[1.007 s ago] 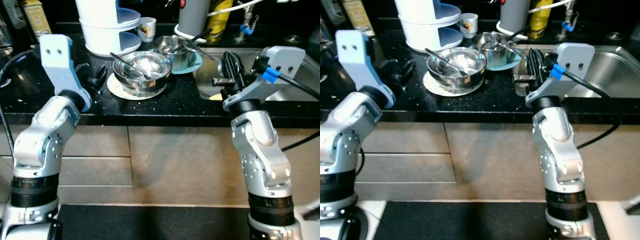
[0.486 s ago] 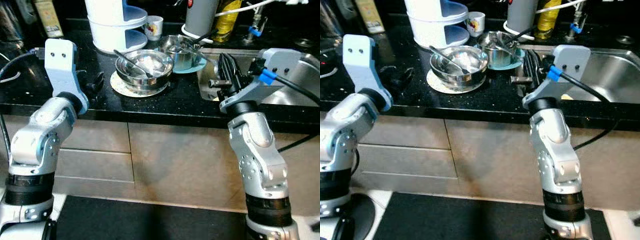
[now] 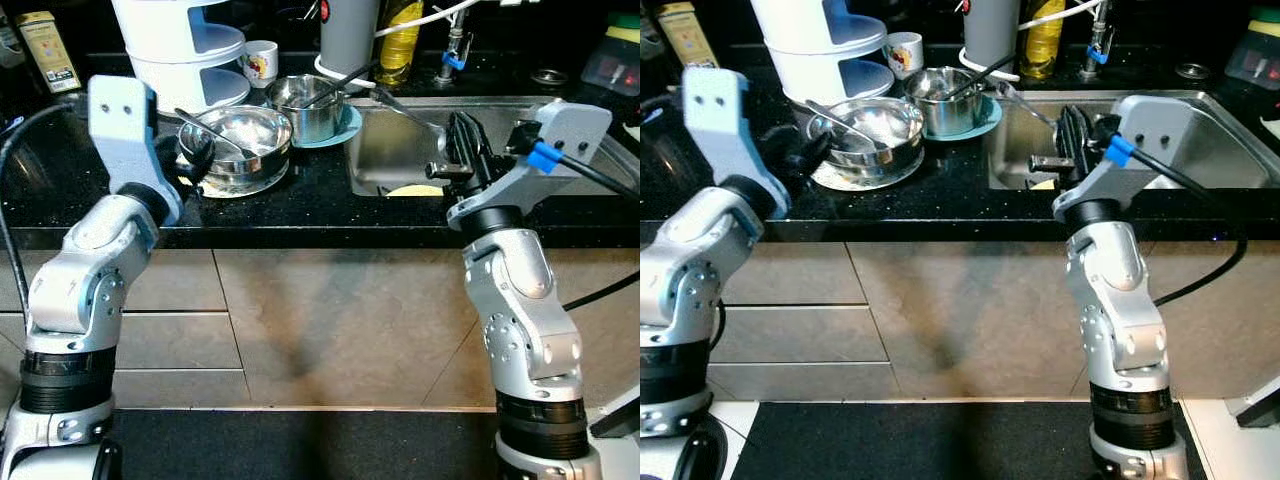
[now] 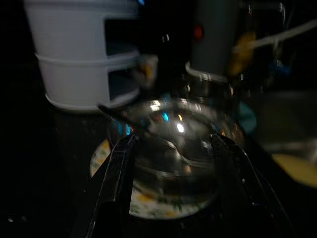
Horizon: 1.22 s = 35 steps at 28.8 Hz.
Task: Kitchen organization
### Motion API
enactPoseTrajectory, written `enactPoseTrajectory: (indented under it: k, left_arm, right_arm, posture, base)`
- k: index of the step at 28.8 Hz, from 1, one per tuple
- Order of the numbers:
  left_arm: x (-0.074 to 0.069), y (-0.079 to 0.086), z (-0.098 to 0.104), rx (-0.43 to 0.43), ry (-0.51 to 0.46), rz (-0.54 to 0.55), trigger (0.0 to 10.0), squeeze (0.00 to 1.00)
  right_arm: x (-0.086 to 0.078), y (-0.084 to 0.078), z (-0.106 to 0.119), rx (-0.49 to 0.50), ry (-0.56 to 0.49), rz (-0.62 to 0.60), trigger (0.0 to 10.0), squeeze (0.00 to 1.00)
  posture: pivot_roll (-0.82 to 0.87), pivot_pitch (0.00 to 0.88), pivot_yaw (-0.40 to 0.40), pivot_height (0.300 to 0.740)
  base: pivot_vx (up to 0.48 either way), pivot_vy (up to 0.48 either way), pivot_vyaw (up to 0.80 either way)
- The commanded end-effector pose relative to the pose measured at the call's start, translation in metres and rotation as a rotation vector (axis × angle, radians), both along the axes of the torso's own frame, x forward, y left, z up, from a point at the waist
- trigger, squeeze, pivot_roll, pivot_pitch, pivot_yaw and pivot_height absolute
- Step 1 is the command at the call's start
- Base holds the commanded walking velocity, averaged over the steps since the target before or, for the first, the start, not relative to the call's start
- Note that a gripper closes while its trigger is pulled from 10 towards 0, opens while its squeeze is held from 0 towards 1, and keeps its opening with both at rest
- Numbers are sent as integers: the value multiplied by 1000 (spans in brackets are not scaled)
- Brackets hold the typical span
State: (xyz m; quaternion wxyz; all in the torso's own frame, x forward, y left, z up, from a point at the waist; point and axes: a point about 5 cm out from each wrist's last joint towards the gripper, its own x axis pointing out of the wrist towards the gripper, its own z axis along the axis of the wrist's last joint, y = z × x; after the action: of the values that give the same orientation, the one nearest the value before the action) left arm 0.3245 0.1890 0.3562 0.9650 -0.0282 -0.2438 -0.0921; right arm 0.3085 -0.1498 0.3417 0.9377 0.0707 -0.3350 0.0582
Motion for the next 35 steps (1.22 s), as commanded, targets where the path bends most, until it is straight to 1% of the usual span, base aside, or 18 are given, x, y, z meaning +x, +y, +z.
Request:
enactPoseTrajectory:
  k: [1,2,4,6,7,8,11,16,18,21,22,24,25,26,27,29,32,35]
  left_arm:
    - [-7,-1,9,-20,-67,-37,10000,0]
    - [-15,-7,14,-32,-113,-158,10000,0]
    - [-18,-10,15,-33,-125,-207,10000,0]
    - [-30,-20,17,-35,-152,-381,10000,0]
    - [-42,-31,14,6,-153,-550,10000,0]
    - [-42,-31,14,6,-153,-550,10000,0]
    - [-55,-42,2,103,-107,-716,10000,0]
    - [-58,-46,-11,187,-36,-776,10000,0]
    - [-62,-47,-17,215,9,-843,10000,0]
    - [-70,-46,-34,304,141,-910,10000,0]
    - [-70,-46,-34,304,141,-910,10000,0]
    - [-71,-43,-55,396,287,-894,10000,0]
    - [-71,-43,-55,396,287,-894,10000,0]
    - [-69,-40,-83,516,443,-829,10000,0]
    - [-68,-38,-102,562,531,-798,10000,0]
    - [-68,-36,-114,591,588,-778,10000,0]
    - [-72,-28,-169,638,859,-687,10000,0]
    - [-82,-25,-198,656,1007,-659,10000,0]
  right_arm:
    - [-2,1,0,17,0,19,10000,0]
    - [0,-6,1,127,13,50,10000,0]
    - [0,-8,1,170,18,66,10000,0]
    - [0,-15,3,302,19,143,10000,0]
    - [-1,-20,6,433,8,265,10000,0]
    - [-1,-20,6,433,8,265,10000,0]
    - [-9,-21,12,523,-30,472,10000,0]
    - [-23,-23,17,586,-90,663,10000,0]
    - [-34,-23,18,613,-114,807,10000,0]
    - [-48,-18,8,495,-75,995,10000,0]
    - [-48,-18,8,495,-75,995,10000,0]
    - [-59,-13,-9,358,3,1097,10000,0]
    - [-59,-13,-9,358,3,1097,10000,0]
    - [-63,-6,-34,203,159,1100,10000,0]
    - [-61,-4,-49,157,243,1088,10000,0]
    - [-61,-3,-58,131,297,1081,10000,0]
    - [-54,-6,-94,86,481,980,10000,0]
    - [-55,-12,-116,64,599,941,10000,0]
  posture:
    - [13,237,20,740]
    - [14,238,20,740]
    - [14,238,20,740]
    - [14,238,20,740]
    - [14,235,20,740]
    - [14,235,20,740]
    - [14,235,20,740]
    - [10,238,24,740]
    - [12,240,22,740]
    - [12,240,22,740]
    - [12,240,22,740]
    - [12,240,22,740]
    - [12,240,22,740]
    - [12,240,22,740]
    - [9,243,20,740]
    - [9,243,20,740]
    - [5,245,24,740]
    - [2,246,27,740]
  base:
    - [0,0,0]
    - [0,0,0]
    - [0,0,0]
    - [0,0,0]
    - [0,0,0]
    - [0,0,0]
    - [0,0,0]
    - [0,0,0]
    - [0,0,0]
    - [0,0,0]
    - [0,0,0]
    - [0,0,0]
    - [0,0,0]
    - [0,0,0]
    - [0,0,0]
    - [0,0,0]
    - [0,0,0]
    - [0,0,0]
